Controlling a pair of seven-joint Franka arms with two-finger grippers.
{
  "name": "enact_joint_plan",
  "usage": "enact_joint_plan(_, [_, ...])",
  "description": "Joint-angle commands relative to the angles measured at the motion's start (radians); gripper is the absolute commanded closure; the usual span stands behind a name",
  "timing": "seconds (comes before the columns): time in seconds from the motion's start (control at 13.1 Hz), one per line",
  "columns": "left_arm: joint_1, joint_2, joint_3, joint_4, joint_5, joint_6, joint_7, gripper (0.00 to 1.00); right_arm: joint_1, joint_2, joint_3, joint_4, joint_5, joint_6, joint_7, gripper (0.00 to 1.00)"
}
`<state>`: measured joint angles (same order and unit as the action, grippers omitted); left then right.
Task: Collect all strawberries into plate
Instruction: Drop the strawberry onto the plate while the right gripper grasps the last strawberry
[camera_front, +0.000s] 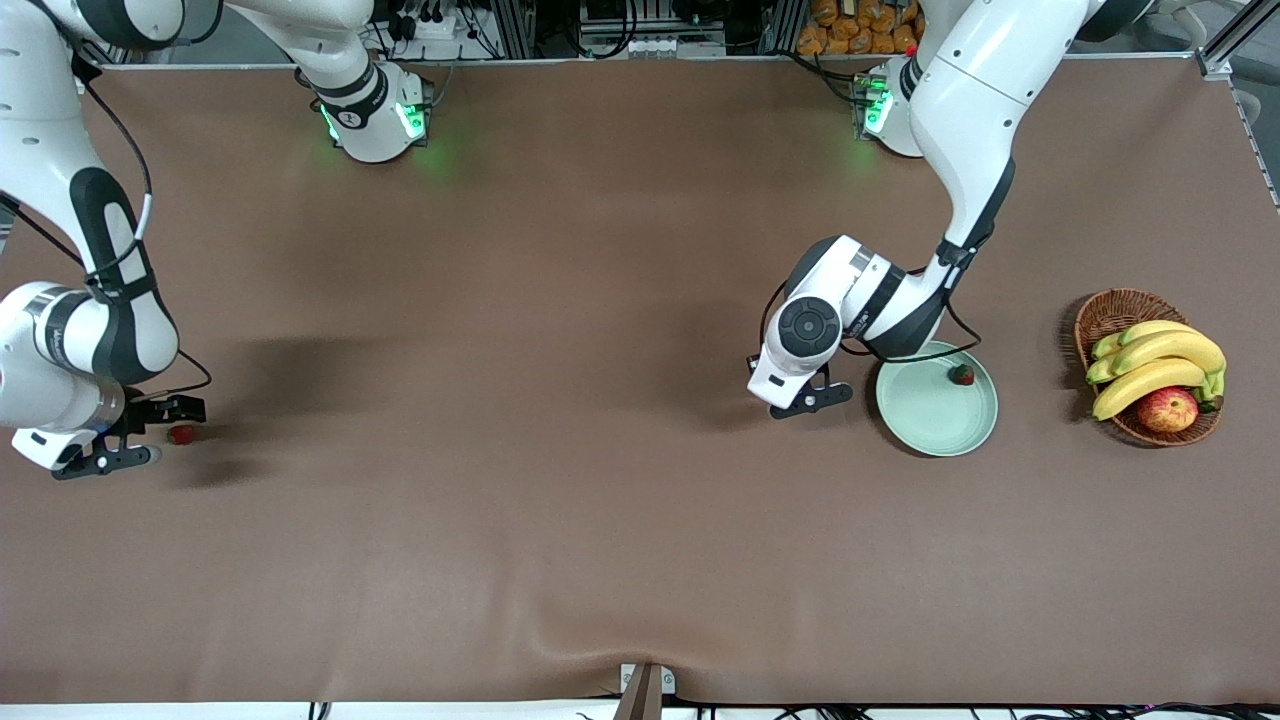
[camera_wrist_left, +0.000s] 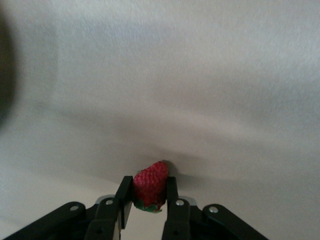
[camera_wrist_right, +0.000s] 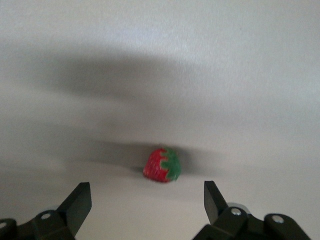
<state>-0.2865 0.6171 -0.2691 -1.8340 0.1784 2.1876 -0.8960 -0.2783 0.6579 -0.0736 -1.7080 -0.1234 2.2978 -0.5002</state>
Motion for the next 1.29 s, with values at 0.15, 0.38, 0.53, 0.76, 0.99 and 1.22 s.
enact_joint_plan(0.15, [0.140,-0.094,-0.007,0.015,0.015,-0.015,0.058,1.00,-0.033,0.074,0.028,0.090,-0.015,0.012,-0.121,0.00])
enact_joint_plan(0.38, [0.268,-0.102,-0.004,0.018,0.026,-0.074,0.288,1.00,-0.039,0.075,0.028,0.091,-0.012,0.003,-0.123,0.19])
enact_joint_plan(0.53, [0.351,-0.093,-0.004,0.019,0.027,-0.072,0.421,1.00,-0.039,0.075,0.028,0.091,-0.013,-0.017,-0.124,0.34])
enact_joint_plan(0.76, [0.403,-0.050,0.001,0.025,0.041,-0.042,0.491,0.99,-0.042,0.075,0.028,0.093,-0.013,-0.075,-0.124,0.48])
enact_joint_plan(0.99, [0.417,-0.043,0.001,0.025,0.046,-0.031,0.491,0.00,-0.041,0.075,0.028,0.093,-0.016,-0.075,-0.127,0.75])
enact_joint_plan(1.22, [0.426,-0.079,-0.009,0.041,0.039,-0.041,0.488,0.00,-0.024,0.075,0.043,0.097,-0.015,-0.064,-0.123,1.00])
